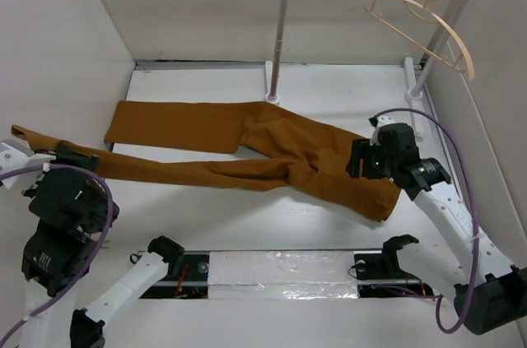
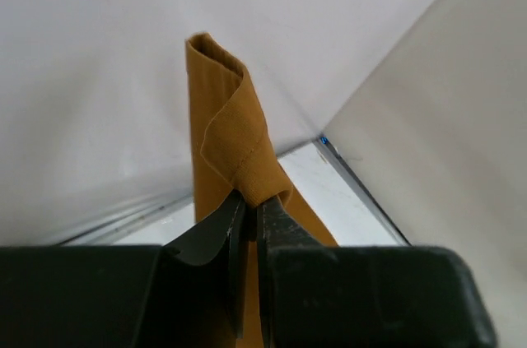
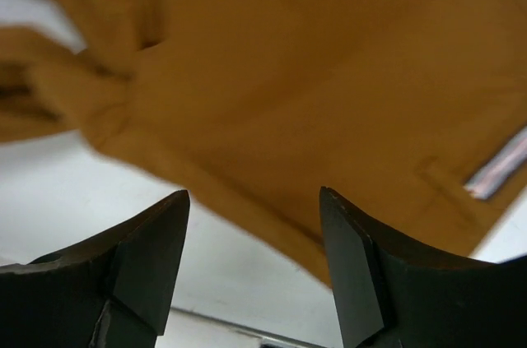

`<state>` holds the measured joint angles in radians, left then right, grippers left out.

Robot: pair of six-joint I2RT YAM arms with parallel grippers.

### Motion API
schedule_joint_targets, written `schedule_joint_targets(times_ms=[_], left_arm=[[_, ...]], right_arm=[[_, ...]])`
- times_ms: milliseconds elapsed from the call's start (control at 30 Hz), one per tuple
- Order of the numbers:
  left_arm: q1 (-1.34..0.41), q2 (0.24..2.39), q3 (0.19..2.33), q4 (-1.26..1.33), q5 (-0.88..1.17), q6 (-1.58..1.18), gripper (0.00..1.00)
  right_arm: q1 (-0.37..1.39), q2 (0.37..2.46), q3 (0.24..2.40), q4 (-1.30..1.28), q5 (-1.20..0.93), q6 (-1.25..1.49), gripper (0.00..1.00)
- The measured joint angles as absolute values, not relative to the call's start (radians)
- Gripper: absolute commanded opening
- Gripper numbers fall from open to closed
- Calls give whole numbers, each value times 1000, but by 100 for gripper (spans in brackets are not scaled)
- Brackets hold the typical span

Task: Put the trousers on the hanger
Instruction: Flatten out the trousers at the center of the board.

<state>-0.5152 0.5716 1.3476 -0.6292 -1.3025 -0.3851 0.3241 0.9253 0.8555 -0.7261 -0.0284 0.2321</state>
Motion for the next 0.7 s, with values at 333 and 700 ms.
schedule_joint_targets(times_ms=[333, 700], left_arm=[[-515, 702, 1336, -670, -1043, -503, 0], [-515, 703, 1329, -599, -873, -434, 0]], right_arm=[[-33, 1012, 862, -737, 97, 332, 74], [-363, 1256, 793, -552, 9, 414, 79]])
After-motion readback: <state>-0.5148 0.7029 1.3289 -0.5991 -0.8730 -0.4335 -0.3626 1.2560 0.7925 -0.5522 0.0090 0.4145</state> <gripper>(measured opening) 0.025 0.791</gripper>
